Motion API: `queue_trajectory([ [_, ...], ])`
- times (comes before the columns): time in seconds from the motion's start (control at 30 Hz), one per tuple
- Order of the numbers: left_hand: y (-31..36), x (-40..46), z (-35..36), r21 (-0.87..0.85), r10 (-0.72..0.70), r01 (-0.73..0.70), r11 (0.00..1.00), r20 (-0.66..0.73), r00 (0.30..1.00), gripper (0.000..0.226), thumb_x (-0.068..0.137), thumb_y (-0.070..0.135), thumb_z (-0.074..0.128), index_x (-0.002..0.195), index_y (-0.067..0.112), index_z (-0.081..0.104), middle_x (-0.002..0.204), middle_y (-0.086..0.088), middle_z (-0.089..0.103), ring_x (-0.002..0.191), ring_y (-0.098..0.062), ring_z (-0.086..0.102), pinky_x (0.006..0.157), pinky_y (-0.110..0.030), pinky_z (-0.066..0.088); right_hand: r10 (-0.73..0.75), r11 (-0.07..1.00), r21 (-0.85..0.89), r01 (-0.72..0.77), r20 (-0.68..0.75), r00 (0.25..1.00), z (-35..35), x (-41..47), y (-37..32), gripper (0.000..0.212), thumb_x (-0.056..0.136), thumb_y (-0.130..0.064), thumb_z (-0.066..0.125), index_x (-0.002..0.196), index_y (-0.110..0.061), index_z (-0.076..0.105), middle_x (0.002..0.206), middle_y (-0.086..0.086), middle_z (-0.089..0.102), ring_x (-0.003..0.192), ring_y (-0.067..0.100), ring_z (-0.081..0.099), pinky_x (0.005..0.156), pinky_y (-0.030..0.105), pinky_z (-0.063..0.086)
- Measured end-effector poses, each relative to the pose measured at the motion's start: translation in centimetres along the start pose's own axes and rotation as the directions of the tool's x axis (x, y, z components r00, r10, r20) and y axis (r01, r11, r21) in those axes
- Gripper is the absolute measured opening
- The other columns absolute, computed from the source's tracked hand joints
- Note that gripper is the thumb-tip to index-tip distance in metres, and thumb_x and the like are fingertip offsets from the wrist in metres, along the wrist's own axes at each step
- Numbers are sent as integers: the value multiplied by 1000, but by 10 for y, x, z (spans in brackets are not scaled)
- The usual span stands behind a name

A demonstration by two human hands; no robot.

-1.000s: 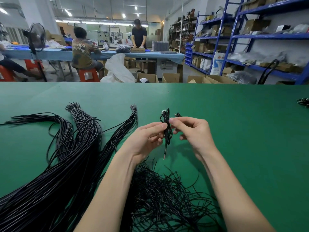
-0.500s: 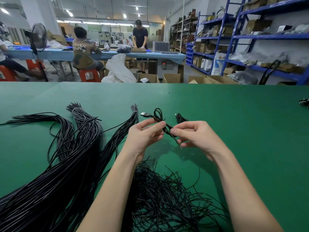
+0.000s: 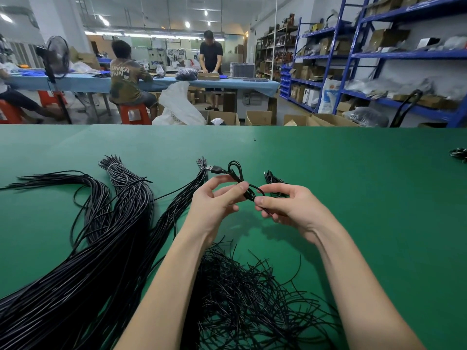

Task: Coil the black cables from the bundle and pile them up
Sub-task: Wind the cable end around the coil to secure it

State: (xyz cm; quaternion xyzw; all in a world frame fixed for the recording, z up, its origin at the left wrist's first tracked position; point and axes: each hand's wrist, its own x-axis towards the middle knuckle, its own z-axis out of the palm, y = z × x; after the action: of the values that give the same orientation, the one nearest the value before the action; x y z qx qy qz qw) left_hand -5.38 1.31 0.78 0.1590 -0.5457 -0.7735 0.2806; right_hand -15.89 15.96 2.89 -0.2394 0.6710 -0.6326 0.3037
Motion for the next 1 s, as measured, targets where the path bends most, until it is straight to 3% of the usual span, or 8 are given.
queue_trajectory([
  [0.1,-2,-1,3,82,61,-59,995,-30,998,36,78,13,83,108,12,63,88,-5,78,72,-13,72,56,-18,50,-33,993,-116,25,-61,998,0,-1,-2,37,78,-14,87,110,-13,69,79,9,78,58,11,68,50,14,47],
  [0.2,-6,-1,7,164,148,-134,977,-76,986,32,78,13,84,105,8,67,82,-6,78,69,-13,73,54,-18,50,-148,921,-377,92,-122,981,4,-3,-5,32,77,-24,88,103,-22,69,72,3,78,65,11,72,65,25,54],
  [0.27,-6,0,7,176,166,-145,974,-112,980,29,77,16,85,100,8,69,77,-4,77,64,-11,70,53,-18,50,-207,890,-436,133,-128,970,6,-3,-5,28,77,-27,87,98,-25,70,71,-1,77,69,11,73,73,32,55],
  [0.4,-7,1,5,158,140,-120,980,-123,983,29,75,23,87,90,4,72,63,-1,67,54,-9,58,53,-19,49,-189,936,-311,166,-47,981,6,-4,-4,19,82,-18,84,97,-21,73,79,1,79,67,9,69,67,24,55],
  [0.57,-4,-2,8,108,44,-40,993,-38,998,33,65,31,89,83,7,75,67,-5,66,51,-10,54,52,-18,48,-125,989,-67,130,67,990,4,-2,1,16,86,0,76,96,-10,69,78,5,77,64,11,69,63,18,56],
  [0.83,-2,-3,9,39,-27,26,999,20,999,51,58,36,88,93,0,75,79,-11,70,52,-9,53,55,-17,49,-125,989,89,122,30,992,5,4,6,24,83,3,76,90,-14,61,74,4,74,66,13,67,65,20,55],
  [1.0,-2,-4,10,31,-50,49,998,59,997,43,55,38,89,83,9,77,76,-6,71,52,-8,55,55,-16,51,-108,971,221,94,52,993,6,3,5,29,82,3,76,81,-17,55,72,4,68,62,12,64,61,20,55],
])
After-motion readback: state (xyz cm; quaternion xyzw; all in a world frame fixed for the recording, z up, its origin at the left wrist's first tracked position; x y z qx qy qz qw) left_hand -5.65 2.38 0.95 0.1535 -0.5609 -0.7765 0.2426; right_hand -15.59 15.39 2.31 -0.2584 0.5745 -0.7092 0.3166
